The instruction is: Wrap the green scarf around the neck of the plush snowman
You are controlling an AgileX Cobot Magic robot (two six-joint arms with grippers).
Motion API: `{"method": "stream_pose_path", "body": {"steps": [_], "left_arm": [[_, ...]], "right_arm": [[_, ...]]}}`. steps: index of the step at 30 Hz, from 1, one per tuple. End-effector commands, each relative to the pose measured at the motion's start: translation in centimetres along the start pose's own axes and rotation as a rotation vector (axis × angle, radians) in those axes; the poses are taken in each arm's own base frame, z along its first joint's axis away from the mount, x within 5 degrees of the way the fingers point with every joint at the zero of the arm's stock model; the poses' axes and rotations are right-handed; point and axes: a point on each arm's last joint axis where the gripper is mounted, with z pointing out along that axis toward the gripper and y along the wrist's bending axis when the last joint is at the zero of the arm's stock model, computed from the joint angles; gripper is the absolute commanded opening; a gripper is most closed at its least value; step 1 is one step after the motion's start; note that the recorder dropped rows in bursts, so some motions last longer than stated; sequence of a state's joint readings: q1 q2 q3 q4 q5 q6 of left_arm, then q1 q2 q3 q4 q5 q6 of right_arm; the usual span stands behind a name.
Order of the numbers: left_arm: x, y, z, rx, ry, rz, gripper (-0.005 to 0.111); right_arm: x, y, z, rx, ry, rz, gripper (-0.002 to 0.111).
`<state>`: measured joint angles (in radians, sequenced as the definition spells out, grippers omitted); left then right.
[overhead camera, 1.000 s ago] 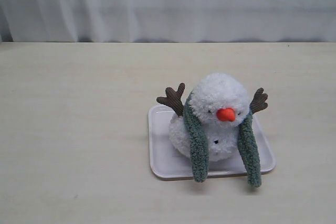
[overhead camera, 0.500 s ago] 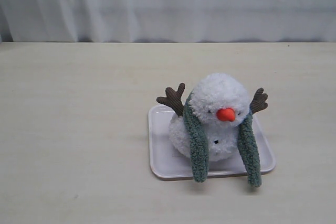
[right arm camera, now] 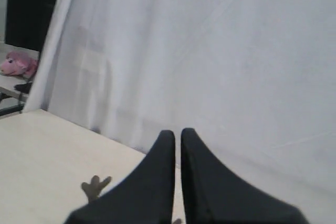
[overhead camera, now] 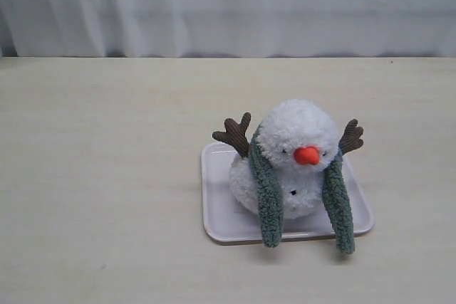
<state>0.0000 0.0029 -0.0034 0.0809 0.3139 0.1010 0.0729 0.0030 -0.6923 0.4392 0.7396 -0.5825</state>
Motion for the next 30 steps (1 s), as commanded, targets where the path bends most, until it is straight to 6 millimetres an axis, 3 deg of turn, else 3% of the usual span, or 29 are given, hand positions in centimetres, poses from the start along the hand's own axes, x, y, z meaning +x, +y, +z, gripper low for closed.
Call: {"method": "stream_pose_path", "body": {"steps": [1,10,19,23,30], "left_arm": [[0.0,0.0,0.0,-0.003,-0.005,0.006,0.000],[0.0,0.0,0.0,-0.003,-0.005,0.006,0.000],[0.0,0.0,0.0,-0.003,-0.005,0.006,0.000],[0.0,0.0,0.0,-0.003,-0.005,0.006,0.000],[0.0,0.0,0.0,-0.003,-0.005,0.006,0.000]], "right_arm": [[-0.1,-1.1,-0.1,0.124,-0.010,-0.114,0.004],[-1.5,-2.1,-0.4,0.250,-0.155,-0.175,0.004],[-2.0,-3.5,0.0,0.497,-0.520,-0.252,0.004],[-0.4,-3.6,0.6,0.567,-0.623,-0.255,0.004],[5.0,-3.2,3.4,0.512,-0.446,-0.229,0.004]]}}
